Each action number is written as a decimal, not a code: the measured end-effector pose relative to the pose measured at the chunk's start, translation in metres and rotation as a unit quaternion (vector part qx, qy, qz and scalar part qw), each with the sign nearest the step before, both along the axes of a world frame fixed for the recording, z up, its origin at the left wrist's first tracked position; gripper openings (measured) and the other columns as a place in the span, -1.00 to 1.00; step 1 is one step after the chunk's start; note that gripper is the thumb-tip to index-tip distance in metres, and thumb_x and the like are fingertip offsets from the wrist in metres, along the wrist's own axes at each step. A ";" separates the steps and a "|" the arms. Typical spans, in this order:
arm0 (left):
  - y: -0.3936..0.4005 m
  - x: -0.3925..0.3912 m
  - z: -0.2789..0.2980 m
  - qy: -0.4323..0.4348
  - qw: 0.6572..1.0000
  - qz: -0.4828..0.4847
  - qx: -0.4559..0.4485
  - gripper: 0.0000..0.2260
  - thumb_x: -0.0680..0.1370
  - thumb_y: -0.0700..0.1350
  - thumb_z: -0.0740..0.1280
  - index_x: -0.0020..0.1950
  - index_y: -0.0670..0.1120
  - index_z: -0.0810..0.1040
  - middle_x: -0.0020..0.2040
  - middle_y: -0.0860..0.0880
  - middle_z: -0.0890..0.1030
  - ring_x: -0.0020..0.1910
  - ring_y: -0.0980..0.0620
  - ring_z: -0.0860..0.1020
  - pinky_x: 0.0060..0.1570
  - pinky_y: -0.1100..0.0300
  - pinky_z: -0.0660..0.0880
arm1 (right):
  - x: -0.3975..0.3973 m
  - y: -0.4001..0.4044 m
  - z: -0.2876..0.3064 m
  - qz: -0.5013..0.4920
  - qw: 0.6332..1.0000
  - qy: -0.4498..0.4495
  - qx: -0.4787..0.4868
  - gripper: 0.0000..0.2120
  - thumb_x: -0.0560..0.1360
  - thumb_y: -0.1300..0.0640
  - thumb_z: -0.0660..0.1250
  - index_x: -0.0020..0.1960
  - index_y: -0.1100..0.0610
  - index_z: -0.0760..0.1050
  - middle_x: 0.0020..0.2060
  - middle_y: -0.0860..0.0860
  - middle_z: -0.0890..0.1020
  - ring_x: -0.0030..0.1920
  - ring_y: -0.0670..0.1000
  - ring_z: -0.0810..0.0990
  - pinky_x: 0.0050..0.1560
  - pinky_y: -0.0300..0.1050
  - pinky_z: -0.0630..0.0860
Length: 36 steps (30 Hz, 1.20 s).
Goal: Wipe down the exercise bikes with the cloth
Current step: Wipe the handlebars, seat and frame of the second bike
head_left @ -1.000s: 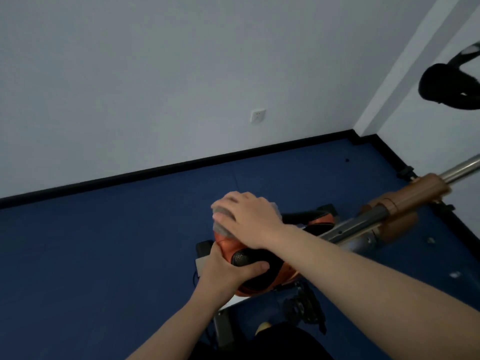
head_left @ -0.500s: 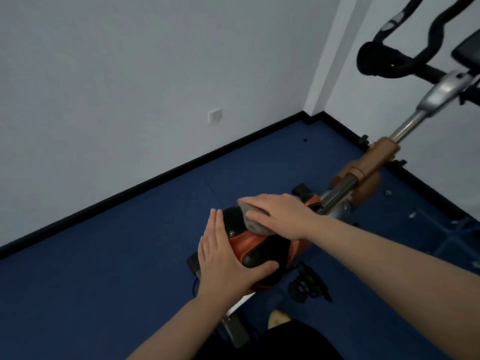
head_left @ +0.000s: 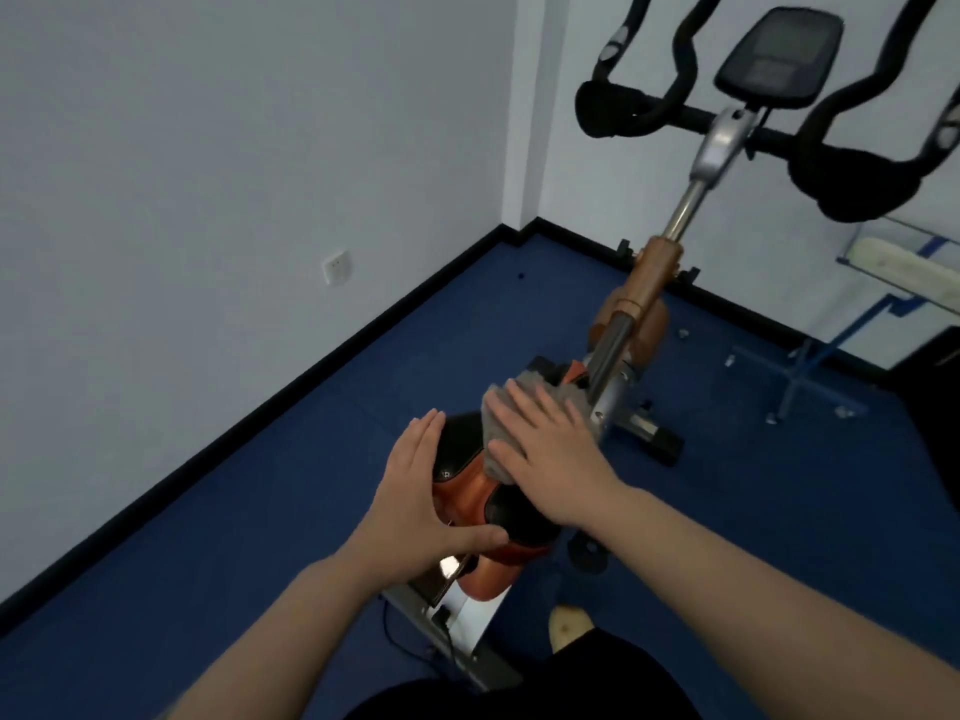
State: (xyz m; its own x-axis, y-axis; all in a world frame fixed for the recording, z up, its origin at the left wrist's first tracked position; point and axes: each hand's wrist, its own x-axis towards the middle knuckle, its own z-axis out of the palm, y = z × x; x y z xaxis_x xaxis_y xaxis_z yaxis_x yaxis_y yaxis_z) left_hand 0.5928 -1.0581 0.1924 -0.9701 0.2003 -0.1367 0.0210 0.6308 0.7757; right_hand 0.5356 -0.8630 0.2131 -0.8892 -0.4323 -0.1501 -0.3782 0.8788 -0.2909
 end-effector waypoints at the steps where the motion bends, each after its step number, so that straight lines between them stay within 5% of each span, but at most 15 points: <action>1: -0.008 -0.002 0.001 -0.012 0.999 -0.030 0.007 0.18 0.18 0.44 0.50 0.56 0.21 -0.19 0.44 0.50 -0.23 0.49 0.39 -0.24 0.51 0.19 -0.09 | 0.016 -0.008 -0.003 0.011 1.000 0.015 -0.005 -0.43 0.64 -0.20 -0.13 0.59 -0.12 -0.19 0.58 -0.12 -0.16 0.56 -0.04 -0.23 0.49 0.01 -0.30; 5: -0.032 -0.009 0.004 -0.039 0.992 -0.120 0.004 0.15 0.30 0.12 0.61 0.55 0.19 -0.22 0.55 0.33 -0.21 0.49 0.40 -0.24 0.53 0.19 -0.08 | 0.048 -0.014 -0.003 0.023 0.999 0.028 0.006 -0.40 0.61 -0.25 -0.20 0.58 -0.12 -0.28 0.56 -0.13 -0.21 0.55 -0.05 -0.27 0.51 0.00 -0.30; 11: -0.042 -0.015 0.010 -0.093 0.985 -0.128 0.072 -0.04 0.43 -0.23 0.48 0.61 0.11 -0.08 0.55 0.30 -0.09 0.53 0.32 -0.13 0.52 0.23 -0.05 | 0.058 -0.057 0.003 -0.255 0.967 -0.013 0.005 -0.36 0.64 -0.19 -0.11 0.60 0.06 -0.23 0.57 0.10 -0.23 0.56 0.19 -0.22 0.52 0.24 -0.04; 14: -0.043 -0.022 0.012 -0.103 0.982 -0.079 0.140 -0.33 0.56 -0.25 0.33 0.58 0.10 0.14 0.55 0.23 0.12 0.53 0.27 0.07 0.47 0.30 0.08 | 0.091 -0.069 -0.004 -0.227 0.973 0.026 0.038 -0.31 0.62 -0.22 -0.07 0.59 0.06 -0.26 0.57 0.12 -0.22 0.56 0.20 -0.21 0.50 0.27 0.00; 17: -0.038 -0.030 0.009 -0.040 0.992 -0.080 0.084 -0.51 0.65 -0.08 0.25 0.57 0.03 0.22 0.54 0.14 0.22 0.51 0.22 0.16 0.52 0.17 0.10 | 0.072 -0.055 0.004 -0.292 0.955 -0.016 -0.042 -0.35 0.64 -0.21 -0.06 0.60 0.02 -0.21 0.58 0.05 -0.21 0.57 0.14 -0.16 0.50 0.19 0.10; 20: -0.027 -0.039 0.011 -0.014 0.992 -0.111 0.052 -0.48 0.62 0.11 0.19 0.56 0.01 0.24 0.52 0.13 0.25 0.50 0.20 0.19 0.51 0.17 0.10 | 0.071 -0.057 0.008 -0.354 0.929 -0.037 -0.100 -0.35 0.64 -0.19 -0.02 0.60 0.01 -0.21 0.58 0.04 -0.20 0.56 0.12 -0.07 0.44 0.19 0.22; 25: 0.010 -0.061 0.010 0.061 0.993 -0.083 -0.057 -0.65 0.68 0.09 0.09 0.41 0.03 0.43 0.30 0.05 0.52 0.25 0.08 0.48 0.21 0.10 0.42 | 0.109 -0.071 -0.008 -0.341 0.935 -0.005 -0.097 -0.29 0.61 -0.24 -0.03 0.58 0.00 -0.30 0.57 0.01 -0.27 0.56 0.12 -0.18 0.49 0.12 0.18; 28: 0.027 -0.061 0.006 0.123 0.984 0.004 -0.130 -0.71 0.66 0.08 0.09 0.26 0.10 0.52 0.12 0.08 0.61 0.01 0.09 0.53 -0.12 0.12 0.40 | 0.068 -0.054 -0.001 -0.426 0.889 -0.056 -0.159 -0.35 0.64 -0.21 -0.03 0.60 0.02 -0.16 0.58 0.06 0.01 0.51 0.15 0.16 0.37 0.12 0.35; 31: 0.025 -0.060 -0.003 0.124 0.984 0.039 -0.124 -0.70 0.65 0.05 0.12 0.34 0.12 0.50 0.18 0.09 0.61 0.10 0.07 0.55 -0.09 0.17 0.36 | 0.056 -0.041 -0.001 -0.466 0.841 -0.101 -0.255 -0.40 0.64 -0.19 -0.01 0.59 0.03 -0.02 0.50 0.08 0.28 0.39 0.12 0.38 0.31 0.10 0.40; 36: 0.025 -0.062 -0.007 0.145 0.981 0.051 -0.122 -0.70 0.64 0.03 0.13 0.32 0.12 0.51 0.16 0.12 0.62 0.09 0.10 0.56 -0.13 0.17 0.35 | 0.111 -0.069 -0.010 -0.449 0.850 -0.053 -0.268 -0.30 0.56 -0.28 -0.03 0.58 -0.06 -0.20 0.52 -0.02 0.09 0.43 0.07 0.26 0.30 0.08 0.41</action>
State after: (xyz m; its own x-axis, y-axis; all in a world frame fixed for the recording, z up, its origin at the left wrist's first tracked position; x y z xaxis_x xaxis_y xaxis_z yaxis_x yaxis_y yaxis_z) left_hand 0.5304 -1.0332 0.1856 -0.9887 0.0949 0.1156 0.1444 0.8068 0.5729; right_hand 0.6464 -0.9317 0.2035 -0.8904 0.3835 -0.2451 0.4294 0.5293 -0.7317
